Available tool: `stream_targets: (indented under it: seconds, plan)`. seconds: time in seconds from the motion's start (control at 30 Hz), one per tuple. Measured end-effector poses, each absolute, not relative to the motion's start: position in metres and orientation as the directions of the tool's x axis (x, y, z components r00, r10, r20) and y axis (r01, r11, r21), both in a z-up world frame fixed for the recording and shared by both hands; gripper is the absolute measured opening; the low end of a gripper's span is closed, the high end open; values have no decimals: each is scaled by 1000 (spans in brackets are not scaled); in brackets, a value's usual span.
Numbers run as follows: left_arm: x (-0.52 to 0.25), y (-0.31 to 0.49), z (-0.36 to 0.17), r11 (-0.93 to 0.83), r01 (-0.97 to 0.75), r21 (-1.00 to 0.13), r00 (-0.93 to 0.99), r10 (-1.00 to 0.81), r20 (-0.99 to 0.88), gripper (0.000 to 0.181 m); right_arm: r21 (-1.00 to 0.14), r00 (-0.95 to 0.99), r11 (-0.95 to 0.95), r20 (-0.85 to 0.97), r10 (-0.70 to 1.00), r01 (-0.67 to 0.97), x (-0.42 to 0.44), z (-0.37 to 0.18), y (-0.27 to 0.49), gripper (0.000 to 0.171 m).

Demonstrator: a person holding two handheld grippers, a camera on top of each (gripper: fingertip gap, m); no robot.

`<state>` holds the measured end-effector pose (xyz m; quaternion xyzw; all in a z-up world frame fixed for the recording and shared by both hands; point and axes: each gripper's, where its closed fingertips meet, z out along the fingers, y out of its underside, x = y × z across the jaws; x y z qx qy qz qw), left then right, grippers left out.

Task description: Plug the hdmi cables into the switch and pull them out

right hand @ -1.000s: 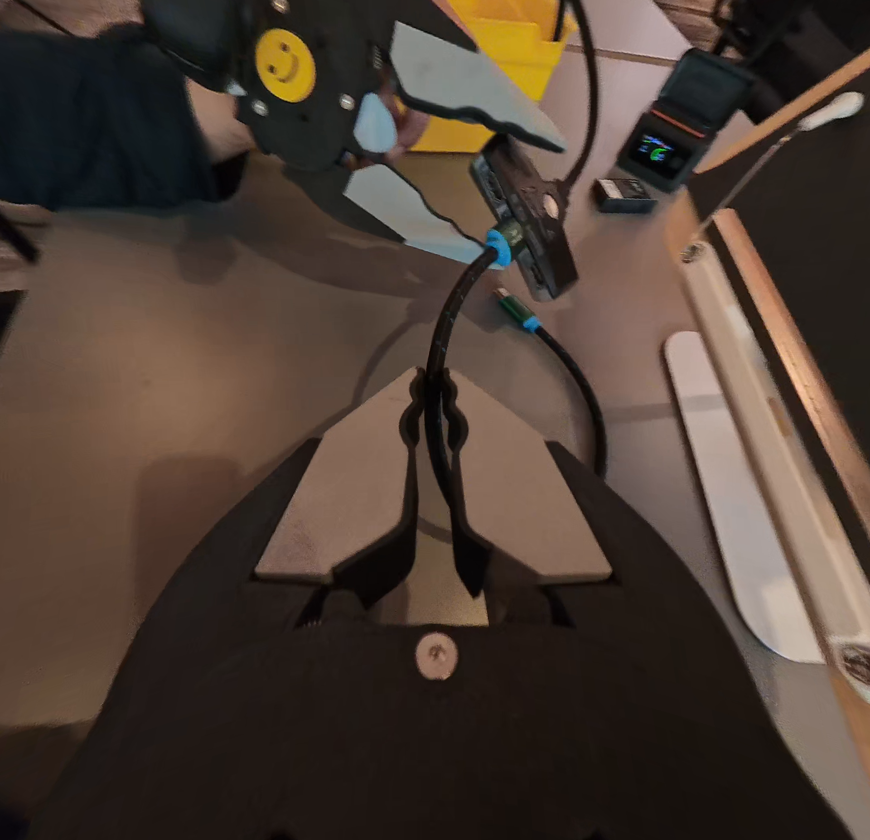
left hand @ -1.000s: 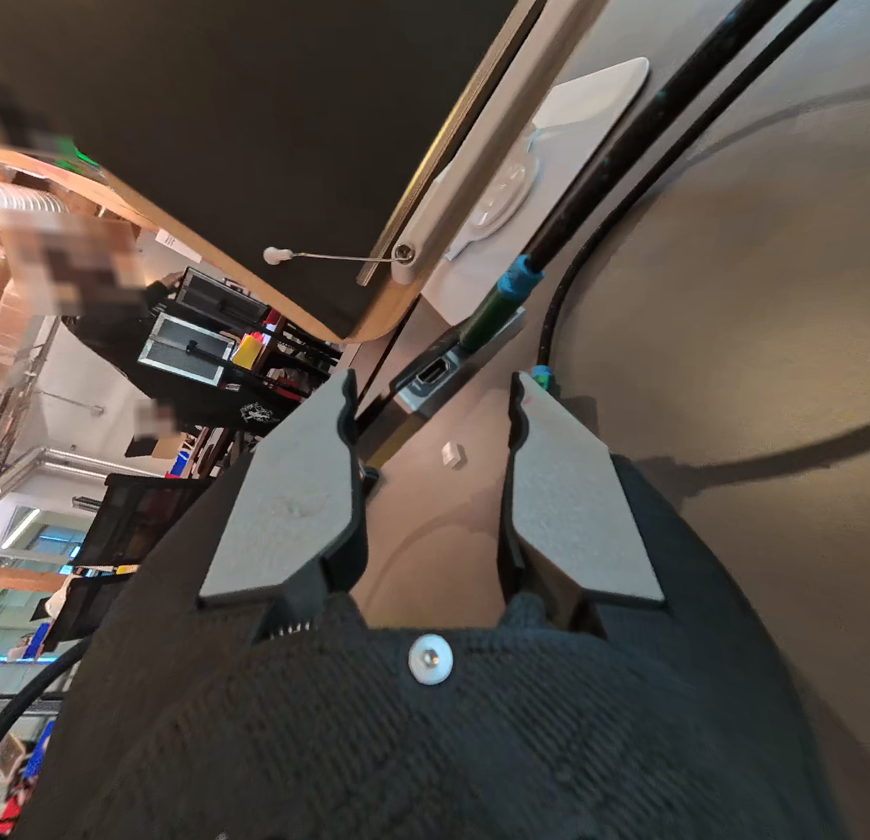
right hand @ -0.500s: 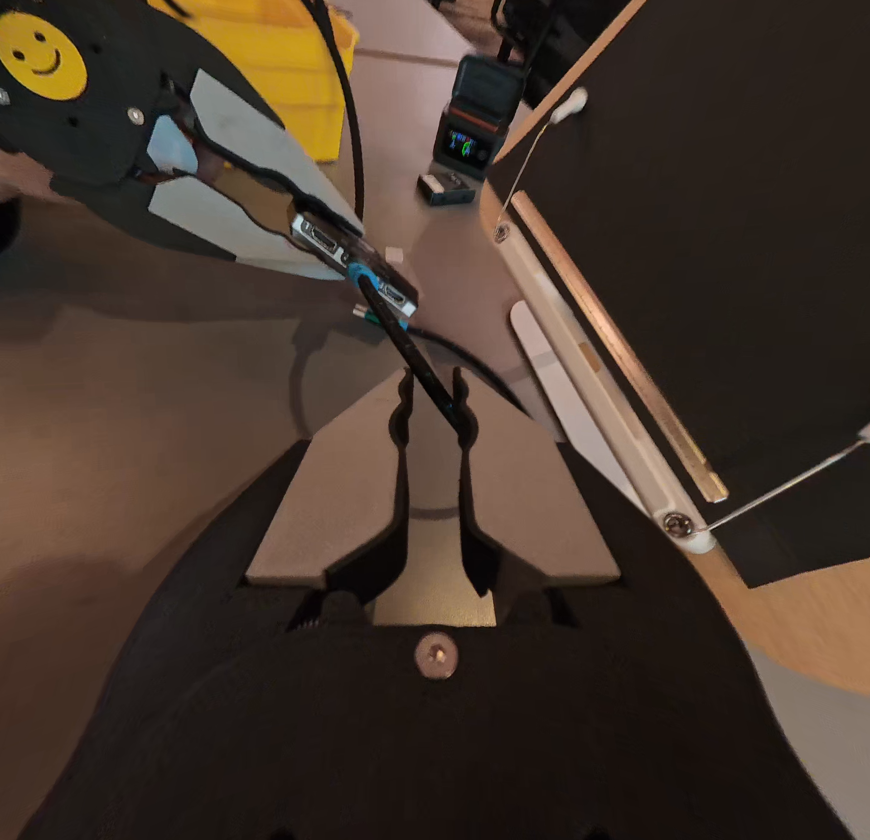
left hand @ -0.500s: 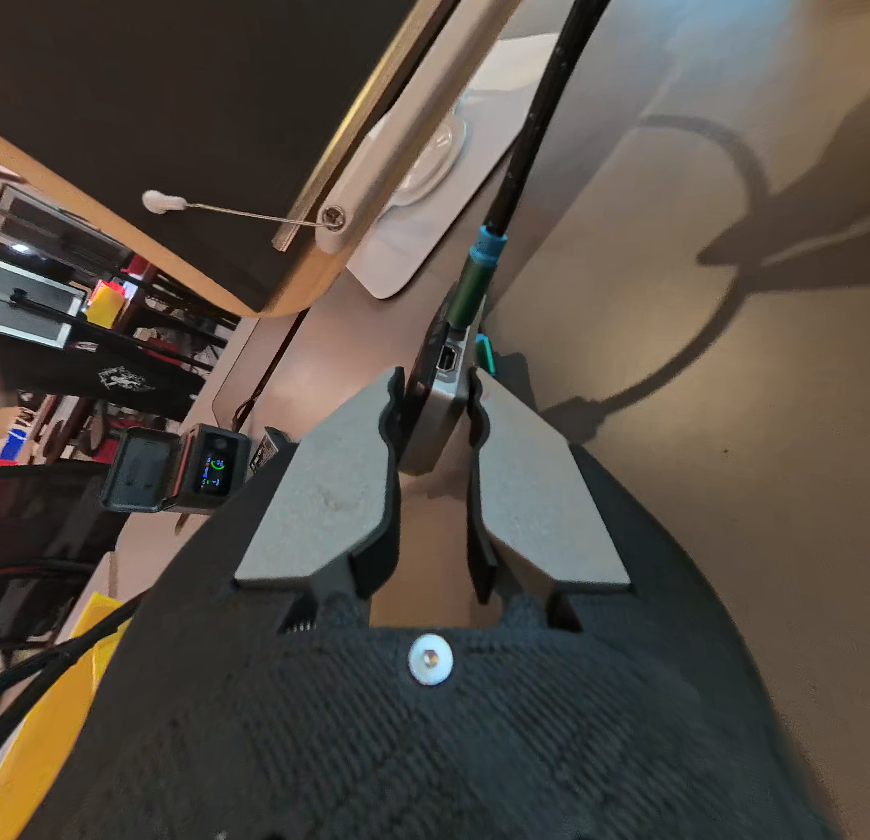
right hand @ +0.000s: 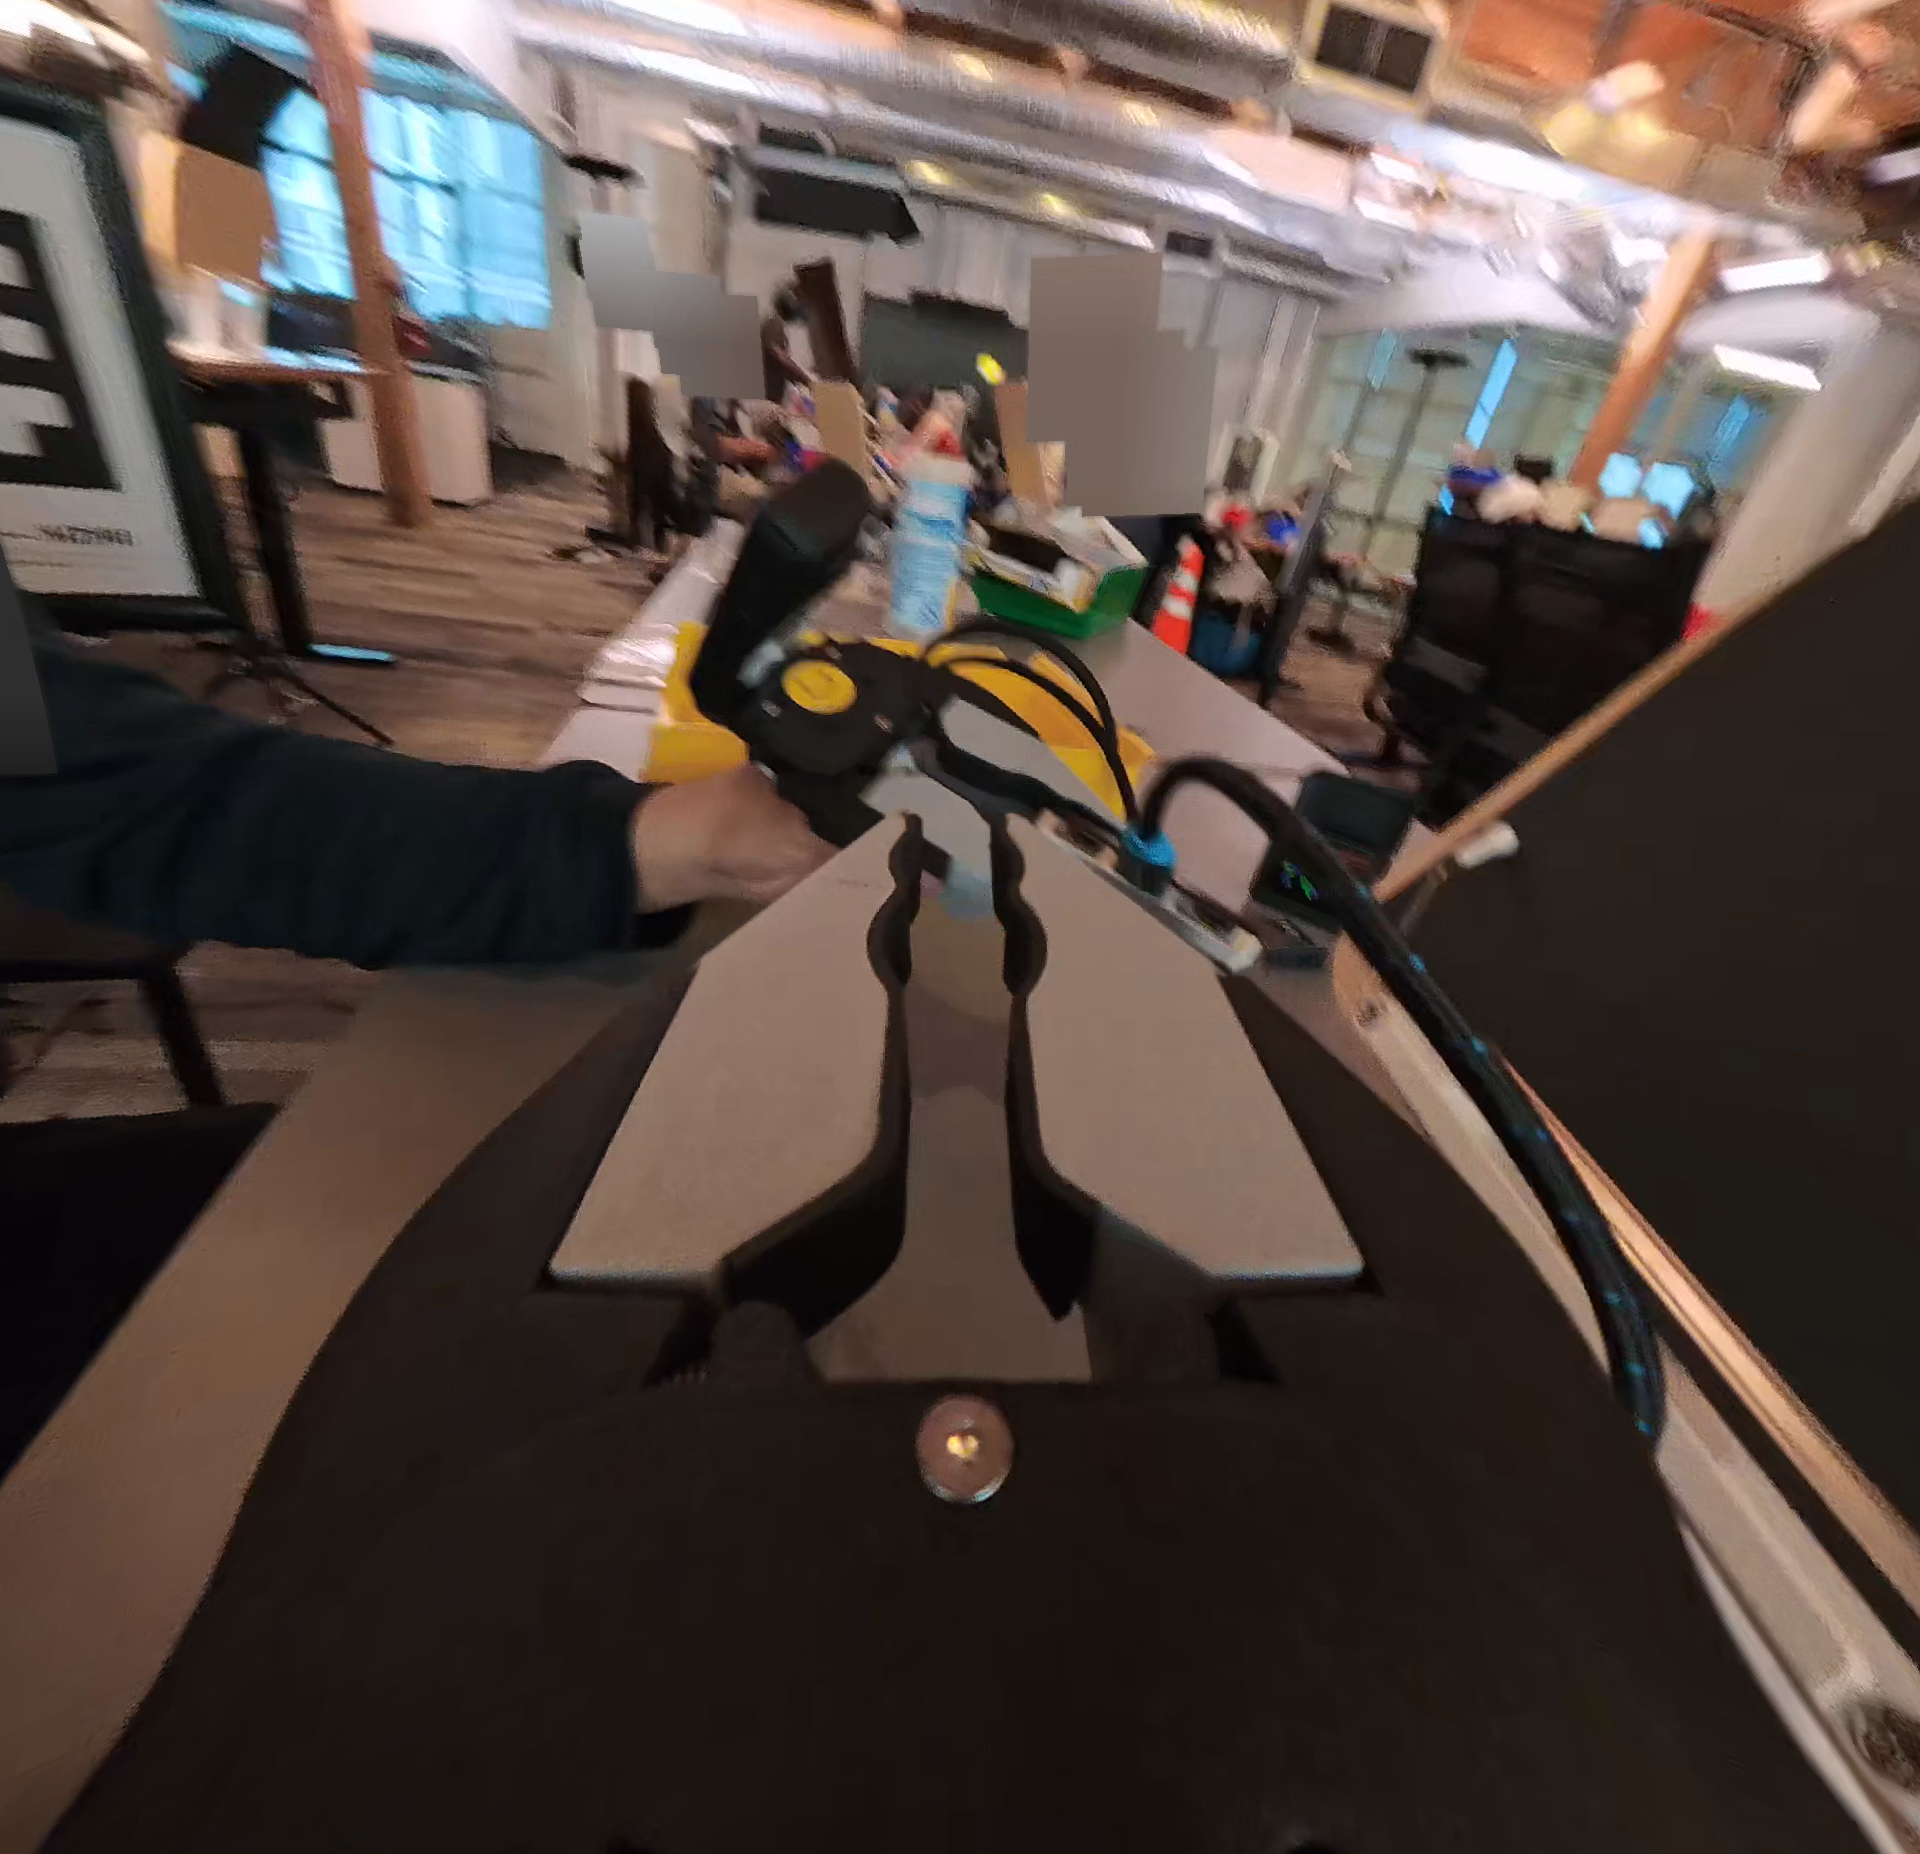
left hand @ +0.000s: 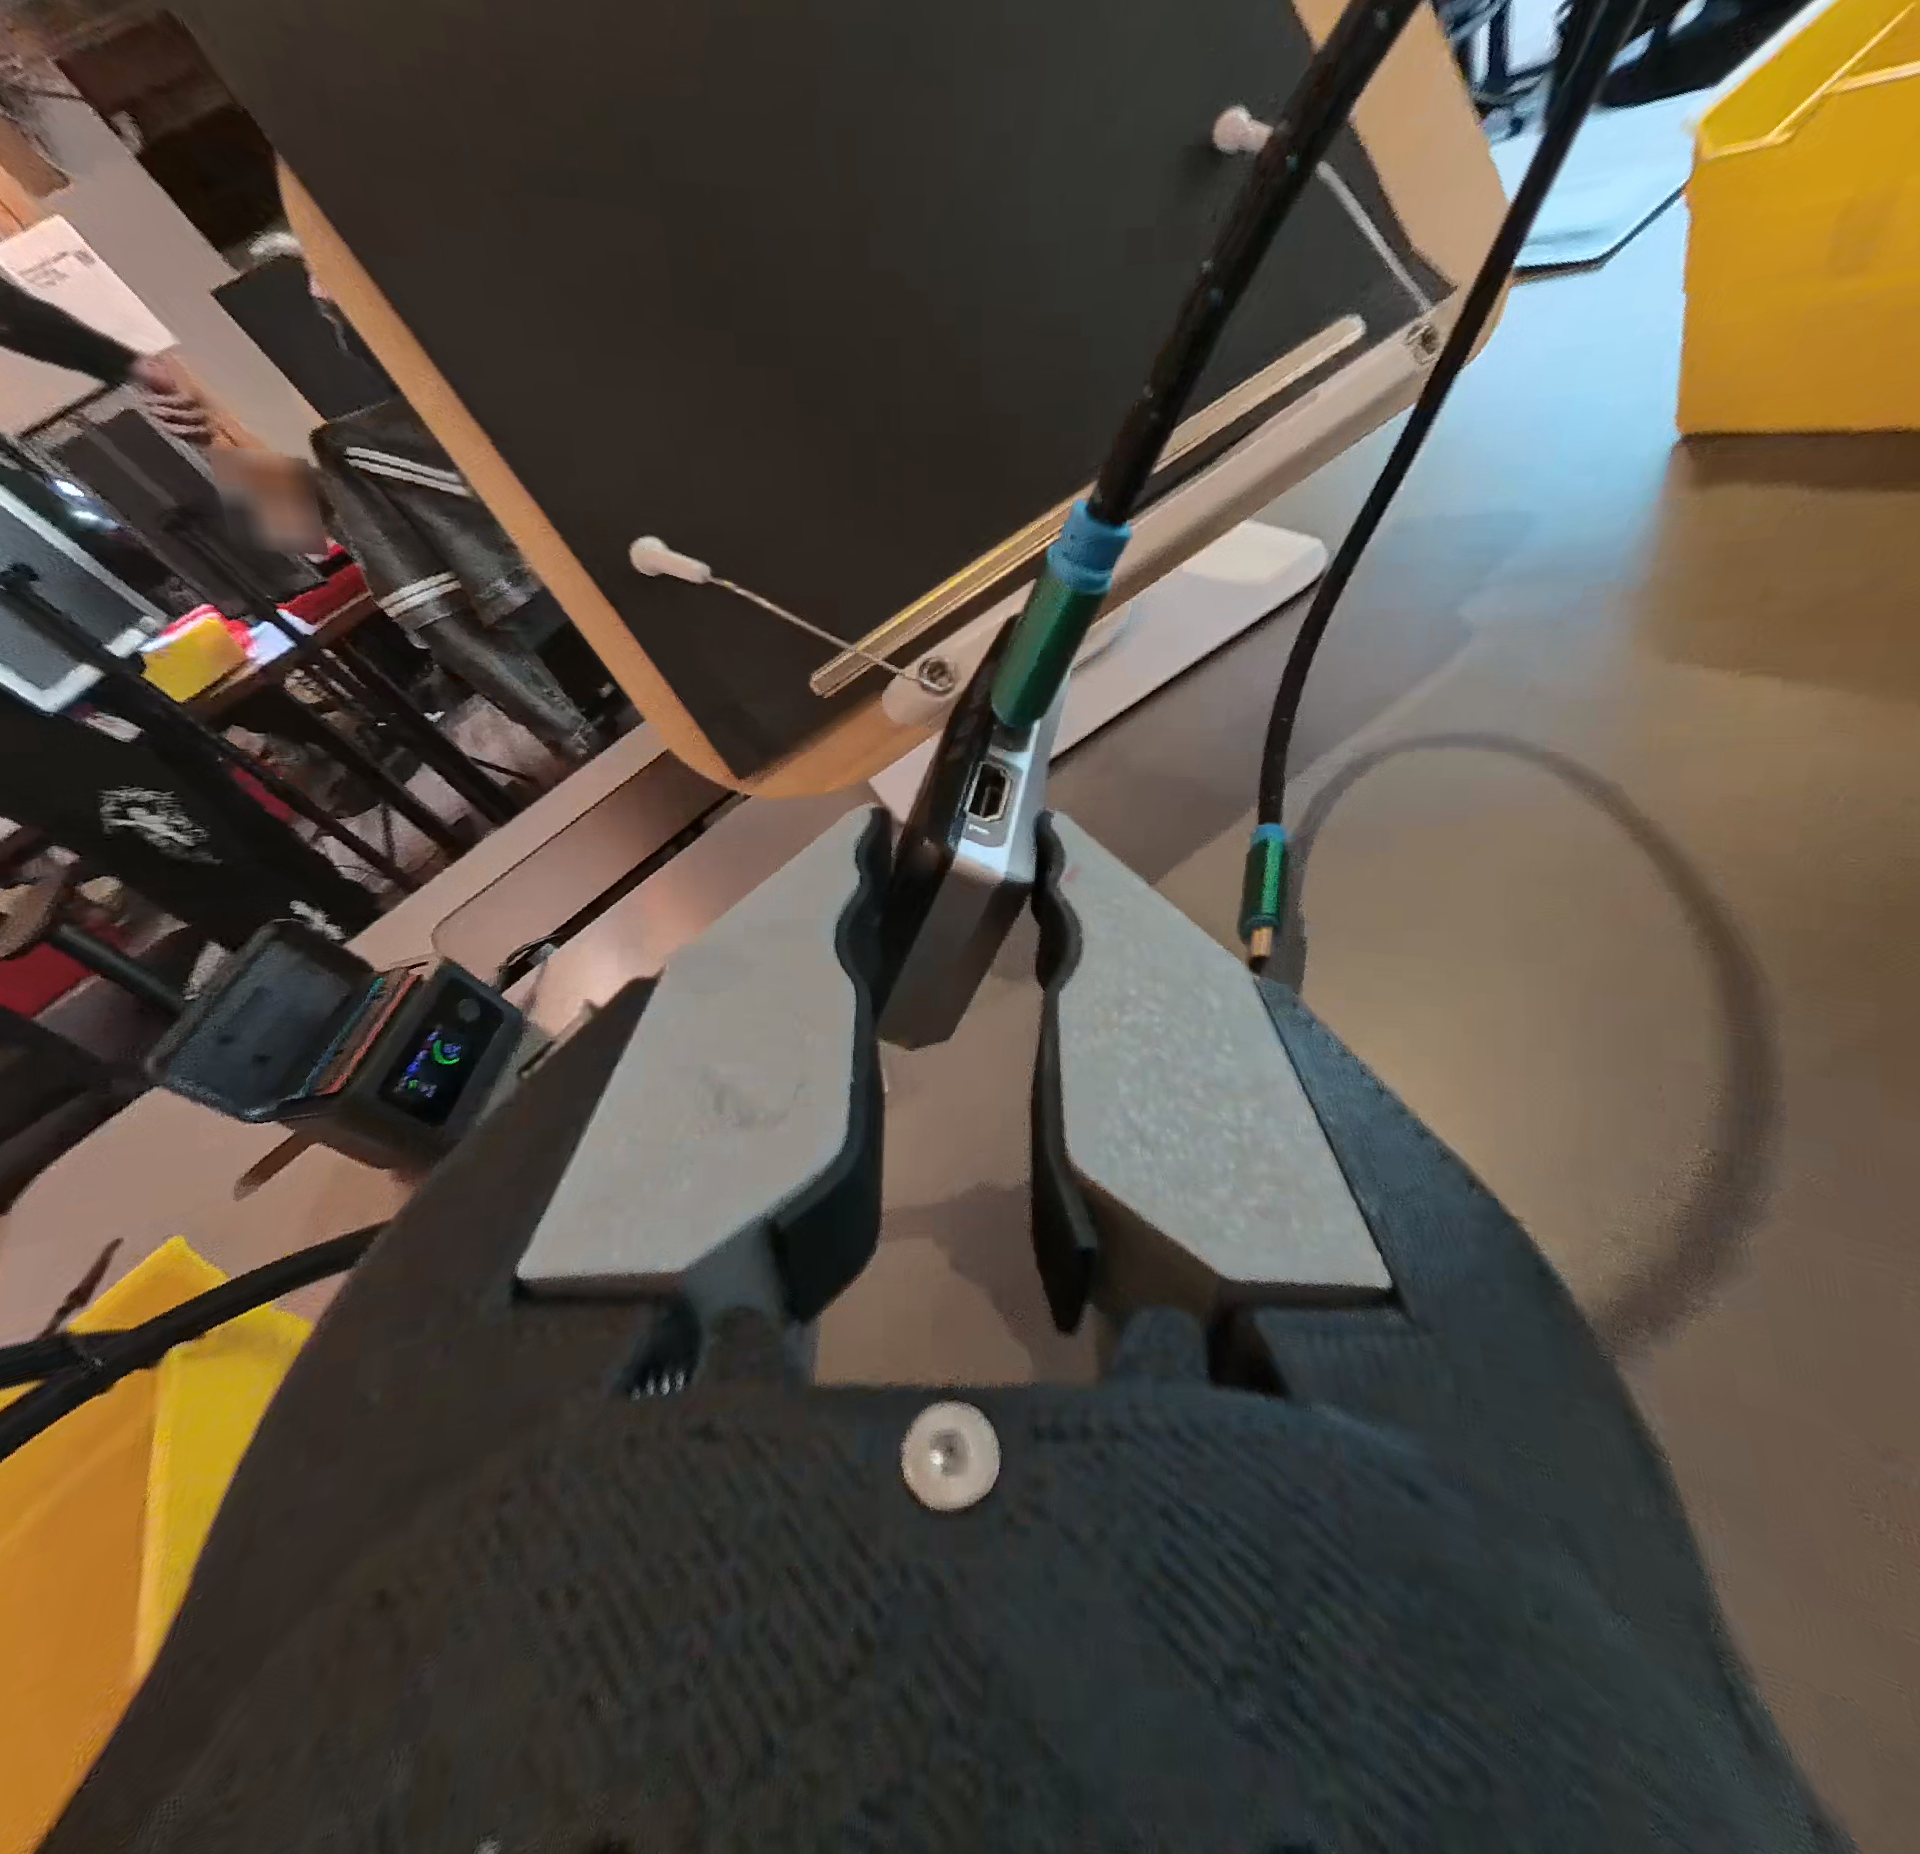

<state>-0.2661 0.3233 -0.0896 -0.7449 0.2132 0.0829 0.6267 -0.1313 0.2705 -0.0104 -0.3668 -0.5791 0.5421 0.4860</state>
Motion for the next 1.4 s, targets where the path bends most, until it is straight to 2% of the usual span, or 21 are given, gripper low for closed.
stream_targets:
  seconds: [0.1,0.17,0.33,0.53,0.7,0.77,0.93,1.1,1.2,1.3,1.4]
  plan:
    - [-259,320,-85,-103,-386,-917,900,-260,-350,25,-987,-132,148,138,982,68,-154,-39,293,38]
    - [-253,316,-81,-92,-360,-929,898,-303,-318,25,-976,-94,165,152,984,143,-166,-55,298,51]
    - [-235,304,-77,-76,-332,-940,857,-440,-267,24,-956,-40,266,263,964,121,-181,-58,295,44]
    - [-216,295,-80,-16,-436,-900,775,-514,-367,23,-943,-57,320,316,947,92,-191,-56,281,32]
    - [-205,290,-89,-20,-460,-888,727,-582,-364,22,-936,-78,339,333,940,94,-191,-59,277,23]
    - [-202,288,-89,-13,-448,-894,720,-598,-352,22,-933,-62,345,340,938,102,-189,-59,281,12]
    - [-200,286,-87,-11,-435,-900,714,-614,-337,21,-922,-77,356,348,934,152,-192,-70,282,17]
    - [-199,286,-88,5,-443,-896,709,-611,-354,21,-927,-71,345,338,938,144,-193,-71,283,13]
    - [-195,288,-93,1,-461,-887,700,-614,-365,21,-933,-89,327,317,944,152,-198,-76,281,23]
    - [-203,298,-91,13,-524,-852,730,-509,-456,21,-913,-53,352,348,936,208,-198,-84,289,41]
    - [-211,304,-88,73,-704,-706,644,-351,-679,21,-924,13,308,319,948,226,-197,-84,303,49]
